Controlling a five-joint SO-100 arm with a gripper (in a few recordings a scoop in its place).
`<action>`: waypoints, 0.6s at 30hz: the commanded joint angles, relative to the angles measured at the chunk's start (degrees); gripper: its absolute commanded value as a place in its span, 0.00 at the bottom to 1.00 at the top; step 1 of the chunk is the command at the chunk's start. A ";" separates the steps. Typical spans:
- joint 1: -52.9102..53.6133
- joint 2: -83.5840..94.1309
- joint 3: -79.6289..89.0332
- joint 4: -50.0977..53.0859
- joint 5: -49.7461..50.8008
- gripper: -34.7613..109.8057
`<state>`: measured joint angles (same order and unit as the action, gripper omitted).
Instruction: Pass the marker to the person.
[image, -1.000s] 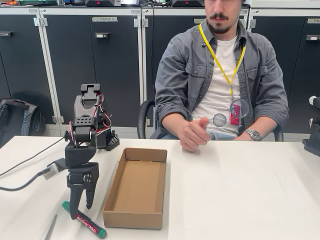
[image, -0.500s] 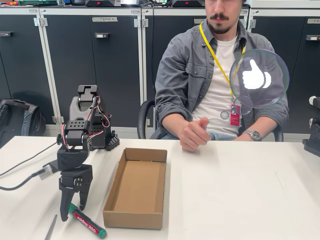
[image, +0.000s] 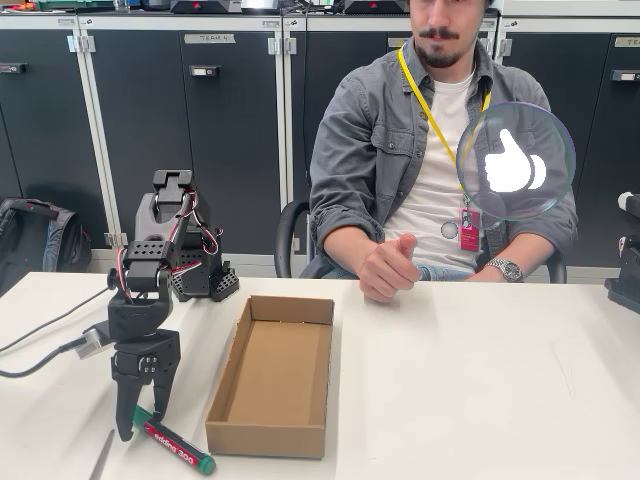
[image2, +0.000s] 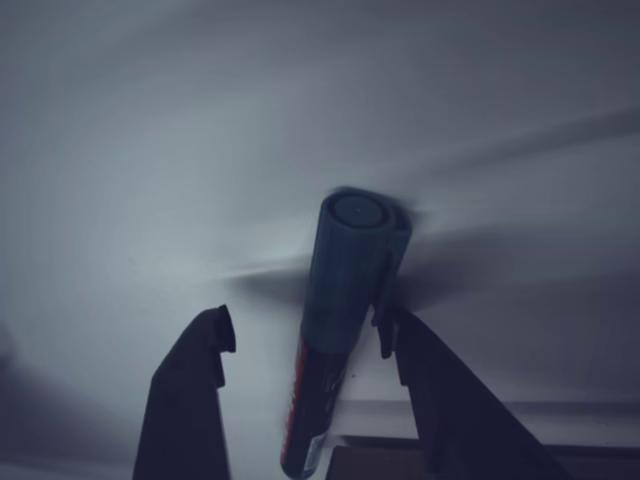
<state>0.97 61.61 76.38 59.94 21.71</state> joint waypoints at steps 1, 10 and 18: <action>1.58 0.26 0.79 -0.88 0.70 0.39; 2.55 0.79 1.93 -2.55 2.11 0.31; 2.37 2.11 3.25 -3.34 4.48 0.21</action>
<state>2.81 62.40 78.93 56.60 25.49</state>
